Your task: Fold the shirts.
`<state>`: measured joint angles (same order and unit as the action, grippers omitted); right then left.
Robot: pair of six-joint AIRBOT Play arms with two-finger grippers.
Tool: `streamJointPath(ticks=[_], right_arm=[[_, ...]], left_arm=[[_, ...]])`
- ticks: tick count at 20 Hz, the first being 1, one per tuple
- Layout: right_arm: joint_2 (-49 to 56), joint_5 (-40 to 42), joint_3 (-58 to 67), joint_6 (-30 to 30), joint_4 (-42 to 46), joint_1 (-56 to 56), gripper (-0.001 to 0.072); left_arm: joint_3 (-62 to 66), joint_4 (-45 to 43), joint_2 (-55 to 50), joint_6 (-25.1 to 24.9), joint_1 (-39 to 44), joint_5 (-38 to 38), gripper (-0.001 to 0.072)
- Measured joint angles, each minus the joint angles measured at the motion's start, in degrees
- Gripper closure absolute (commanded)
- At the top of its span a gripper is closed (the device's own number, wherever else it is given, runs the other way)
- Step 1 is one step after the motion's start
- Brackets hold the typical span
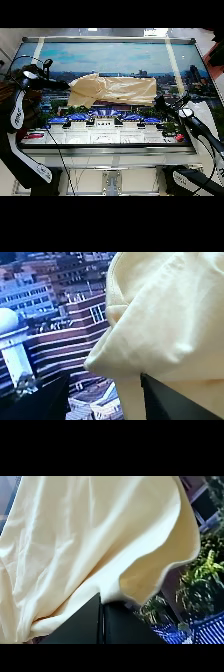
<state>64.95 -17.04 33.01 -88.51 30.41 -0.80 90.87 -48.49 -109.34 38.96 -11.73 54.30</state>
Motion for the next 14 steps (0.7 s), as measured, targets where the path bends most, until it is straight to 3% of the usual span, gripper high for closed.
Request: streamJointPath(ticks=[1, 2, 3, 4, 9, 14], right_arm=[[0.0, 0.0, 0.0, 0.0, 0.0, 0.0, 0.0681], [0.0, 0.2, 0.0, 0.0, 0.0, 0.0, 0.0681], [0.0, 0.3, 0.0, 0.0, 0.0, -0.1, 0.0681], [0.0, 0.5, 0.0, 0.0, -0.1, -0.1, 0.0681], [-0.6, 1.9, 0.4, 0.2, 0.1, -0.2, 0.0682], [-7.9, 1.9, 7.0, 1.6, 7.4, 0.4, 0.0684]], left_arm=[[0.8, 0.4, -0.6, -0.9, 0.3, 0.2, 0.0254], [1.6, 0.6, -1.2, -1.6, 0.6, 0.3, 0.0404], [2.3, 0.7, -1.8, -2.1, 1.1, 0.5, 0.063], [2.9, 1.1, -2.2, -2.5, 1.5, 0.6, 0.0692], [6.5, 3.6, -3.0, -2.4, 3.0, 1.8, 0.0694], [16.5, 4.8, 2.5, 3.4, 2.3, 11.3, 0.0695]])
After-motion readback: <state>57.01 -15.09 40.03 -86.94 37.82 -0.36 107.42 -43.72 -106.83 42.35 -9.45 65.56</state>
